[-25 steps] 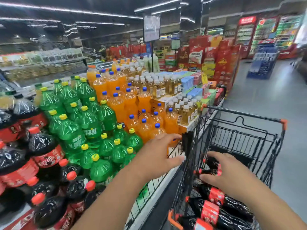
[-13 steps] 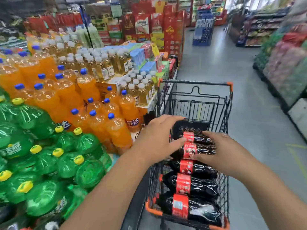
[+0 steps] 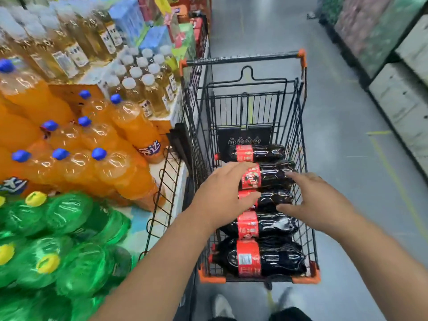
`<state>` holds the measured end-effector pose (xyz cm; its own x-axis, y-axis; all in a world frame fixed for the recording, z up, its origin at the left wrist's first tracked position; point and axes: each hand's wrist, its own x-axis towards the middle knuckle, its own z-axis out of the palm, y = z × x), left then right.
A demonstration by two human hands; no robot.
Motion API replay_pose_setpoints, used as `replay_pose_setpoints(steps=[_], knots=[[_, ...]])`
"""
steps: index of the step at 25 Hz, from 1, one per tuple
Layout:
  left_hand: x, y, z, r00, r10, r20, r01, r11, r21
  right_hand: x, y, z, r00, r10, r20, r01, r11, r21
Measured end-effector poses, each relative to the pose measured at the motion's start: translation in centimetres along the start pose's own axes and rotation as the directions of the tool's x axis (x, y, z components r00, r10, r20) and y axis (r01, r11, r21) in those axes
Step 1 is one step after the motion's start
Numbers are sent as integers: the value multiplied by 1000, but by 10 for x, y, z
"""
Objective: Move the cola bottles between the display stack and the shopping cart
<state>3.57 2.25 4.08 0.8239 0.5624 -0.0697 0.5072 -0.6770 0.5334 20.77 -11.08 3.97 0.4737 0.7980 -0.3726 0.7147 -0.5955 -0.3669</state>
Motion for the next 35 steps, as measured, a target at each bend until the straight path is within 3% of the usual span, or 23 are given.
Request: replay_pose_setpoints(steps=[5,11,16,21,24,28,32,35], knots=[[35,-9,31,992,-109,57,109,994,-4,50,28,11,997,-13,79,16,999,-28],[84,-9,72,928,-362,91,370,924,-100,128,62,8,962,-113,250,138,987,-83],[113,-26,116,800,-592,100,593,753,-285,191,83,16,924,-151,351,219,962,-163],[131,-53,158,685,-722,102,697,608,-380,249,90,51,909,-176,378,249,956,-155],[148,-80,180,581,-804,124,755,475,-452,279,87,77,898,-225,379,298,944,-145],[173,-115,204,424,-880,214,732,194,-653,327,89,107,882,-198,428,308,929,-205],[195,-147,235,278,-904,324,497,-153,-854,356,98,121,857,-163,489,306,925,-228],[210,-184,293,263,-894,364,312,-278,-908,365,99,125,843,-158,514,325,911,-253]])
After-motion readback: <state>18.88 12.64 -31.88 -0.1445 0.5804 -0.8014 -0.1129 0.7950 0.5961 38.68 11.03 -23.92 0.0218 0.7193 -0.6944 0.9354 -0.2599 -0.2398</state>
